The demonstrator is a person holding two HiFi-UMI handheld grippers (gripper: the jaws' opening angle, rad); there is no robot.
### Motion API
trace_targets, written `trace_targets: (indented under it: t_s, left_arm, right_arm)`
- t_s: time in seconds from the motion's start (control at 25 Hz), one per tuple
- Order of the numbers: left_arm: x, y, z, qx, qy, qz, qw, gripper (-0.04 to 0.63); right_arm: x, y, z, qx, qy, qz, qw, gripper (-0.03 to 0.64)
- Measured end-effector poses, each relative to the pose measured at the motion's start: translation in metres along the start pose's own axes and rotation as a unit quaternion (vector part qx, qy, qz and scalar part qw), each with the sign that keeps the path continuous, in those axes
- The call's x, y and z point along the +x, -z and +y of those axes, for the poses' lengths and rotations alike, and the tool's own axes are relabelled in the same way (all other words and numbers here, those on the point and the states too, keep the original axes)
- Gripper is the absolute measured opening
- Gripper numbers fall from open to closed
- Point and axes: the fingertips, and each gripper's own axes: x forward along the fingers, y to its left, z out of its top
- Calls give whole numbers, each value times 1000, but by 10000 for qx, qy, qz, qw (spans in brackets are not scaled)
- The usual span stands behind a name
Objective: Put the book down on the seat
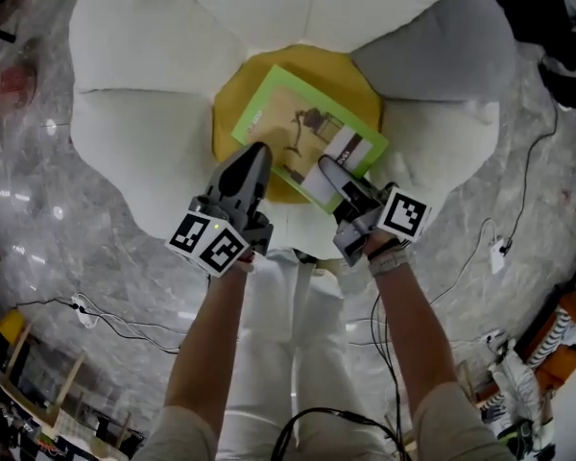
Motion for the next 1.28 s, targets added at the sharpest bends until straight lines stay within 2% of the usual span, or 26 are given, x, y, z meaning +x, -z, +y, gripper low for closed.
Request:
trace_targets:
  t_s: [0.52,0.6,0.76,1.16,1.28]
  left_arm:
    - [-10,12,3,20,-241,-7,9997,43]
    - [-10,14,6,56,-270,4,9996,43]
    - [-7,19,11,61,-371,8,9993,43]
    - [-2,43,1,-155,-346,194,9991,43]
    - [-4,49,-3,-149,-293,229,9992,43]
  right_arm:
    - [1,1,-16,327,73,62,9994,153]
    - [3,6,-23,411,232,165,9987,153]
    - [2,14,-42,681,816,357,9937,153]
    - [16,12,-43,617,842,240,9942,174]
    - [17,12,-51,484,1210,251,9912,226]
